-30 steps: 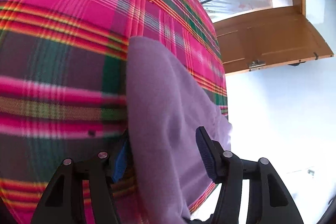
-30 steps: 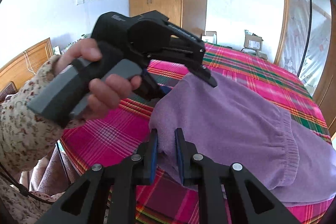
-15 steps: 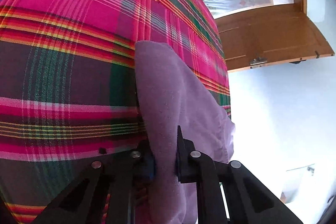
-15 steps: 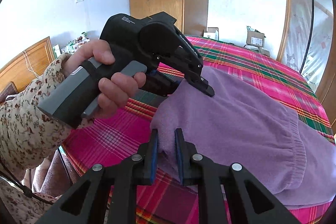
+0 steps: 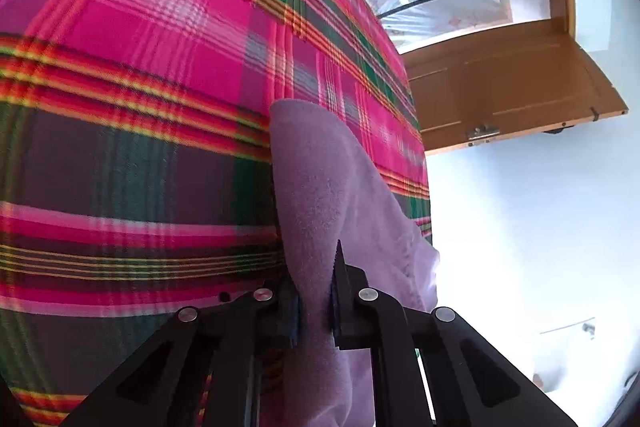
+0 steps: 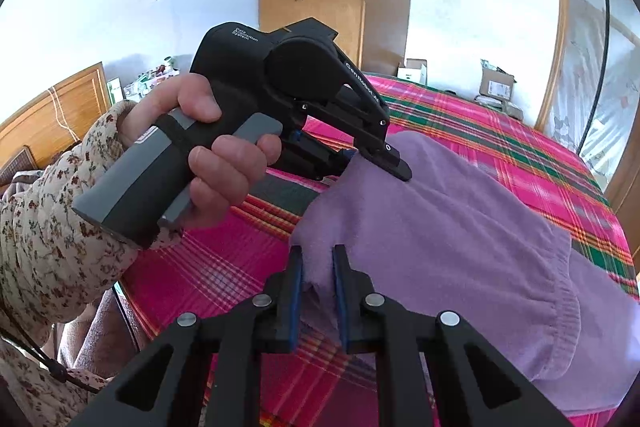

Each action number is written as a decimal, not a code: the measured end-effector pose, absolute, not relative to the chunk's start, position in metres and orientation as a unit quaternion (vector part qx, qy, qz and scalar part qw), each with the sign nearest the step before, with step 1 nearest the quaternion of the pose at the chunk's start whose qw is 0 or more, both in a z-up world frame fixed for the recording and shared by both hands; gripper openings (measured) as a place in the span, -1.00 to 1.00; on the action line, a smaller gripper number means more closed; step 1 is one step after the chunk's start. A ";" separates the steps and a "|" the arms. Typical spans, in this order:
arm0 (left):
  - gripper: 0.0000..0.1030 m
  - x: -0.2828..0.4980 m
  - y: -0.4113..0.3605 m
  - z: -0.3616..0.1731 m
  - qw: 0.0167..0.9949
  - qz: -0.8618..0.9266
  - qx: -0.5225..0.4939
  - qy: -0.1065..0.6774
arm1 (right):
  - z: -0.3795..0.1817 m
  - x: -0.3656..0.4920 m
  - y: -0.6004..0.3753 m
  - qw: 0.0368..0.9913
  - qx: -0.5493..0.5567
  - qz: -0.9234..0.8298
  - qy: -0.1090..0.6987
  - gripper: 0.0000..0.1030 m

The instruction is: Fold clothes

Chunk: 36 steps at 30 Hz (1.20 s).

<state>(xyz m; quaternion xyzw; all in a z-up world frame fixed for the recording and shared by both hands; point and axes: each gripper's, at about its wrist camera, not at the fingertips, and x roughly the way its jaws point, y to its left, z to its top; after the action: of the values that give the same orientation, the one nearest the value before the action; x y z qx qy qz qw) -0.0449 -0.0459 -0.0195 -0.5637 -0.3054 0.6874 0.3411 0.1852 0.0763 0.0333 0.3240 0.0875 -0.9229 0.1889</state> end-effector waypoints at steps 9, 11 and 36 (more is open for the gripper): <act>-0.81 -0.047 -0.092 -0.013 0.312 0.712 -0.548 -0.310 | 0.032 0.176 0.063 0.205 0.325 -0.918 0.094 -0.77; -0.88 -0.047 -0.097 -0.013 0.306 0.716 -0.546 -0.310 | 0.032 0.175 0.064 0.204 0.326 -0.919 0.090 -0.77; -0.81 -0.056 -0.065 -0.018 0.343 0.685 -0.569 -0.299 | 0.036 0.173 0.069 0.201 0.327 -0.921 0.065 -0.79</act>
<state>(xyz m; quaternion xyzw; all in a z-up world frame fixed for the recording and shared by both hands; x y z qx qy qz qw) -0.0561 -0.0648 -0.0183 -0.5689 -0.2990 0.6851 0.3429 0.1731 0.0694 0.0359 0.3272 0.0653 -0.9210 0.2013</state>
